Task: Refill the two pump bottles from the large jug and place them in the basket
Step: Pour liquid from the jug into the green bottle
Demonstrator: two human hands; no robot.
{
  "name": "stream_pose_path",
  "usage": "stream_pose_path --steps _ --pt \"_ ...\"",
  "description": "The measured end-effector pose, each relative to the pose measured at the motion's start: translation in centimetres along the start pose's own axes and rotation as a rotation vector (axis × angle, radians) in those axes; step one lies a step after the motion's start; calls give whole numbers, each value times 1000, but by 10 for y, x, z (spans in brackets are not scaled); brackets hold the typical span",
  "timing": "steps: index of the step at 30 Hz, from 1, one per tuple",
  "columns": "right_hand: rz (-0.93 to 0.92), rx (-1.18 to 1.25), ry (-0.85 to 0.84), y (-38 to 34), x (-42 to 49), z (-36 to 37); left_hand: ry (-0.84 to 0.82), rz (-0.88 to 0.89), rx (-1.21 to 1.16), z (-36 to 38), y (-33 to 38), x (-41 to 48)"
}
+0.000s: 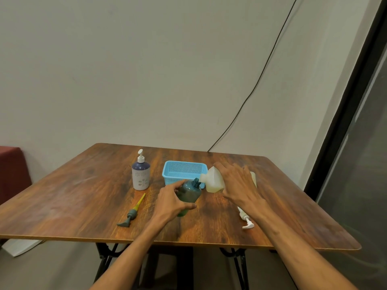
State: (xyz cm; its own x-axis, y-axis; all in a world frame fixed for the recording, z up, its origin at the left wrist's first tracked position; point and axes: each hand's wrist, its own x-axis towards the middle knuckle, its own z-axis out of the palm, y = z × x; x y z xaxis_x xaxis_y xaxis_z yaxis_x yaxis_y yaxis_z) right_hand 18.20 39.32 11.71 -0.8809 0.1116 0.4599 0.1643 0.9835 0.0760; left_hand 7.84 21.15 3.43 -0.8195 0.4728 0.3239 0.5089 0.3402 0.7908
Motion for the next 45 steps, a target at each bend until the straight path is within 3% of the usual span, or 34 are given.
stream_pose_path --steps 45 --pt "-5 -13 6 0 2 4 0 -8 2 0 -1 0"
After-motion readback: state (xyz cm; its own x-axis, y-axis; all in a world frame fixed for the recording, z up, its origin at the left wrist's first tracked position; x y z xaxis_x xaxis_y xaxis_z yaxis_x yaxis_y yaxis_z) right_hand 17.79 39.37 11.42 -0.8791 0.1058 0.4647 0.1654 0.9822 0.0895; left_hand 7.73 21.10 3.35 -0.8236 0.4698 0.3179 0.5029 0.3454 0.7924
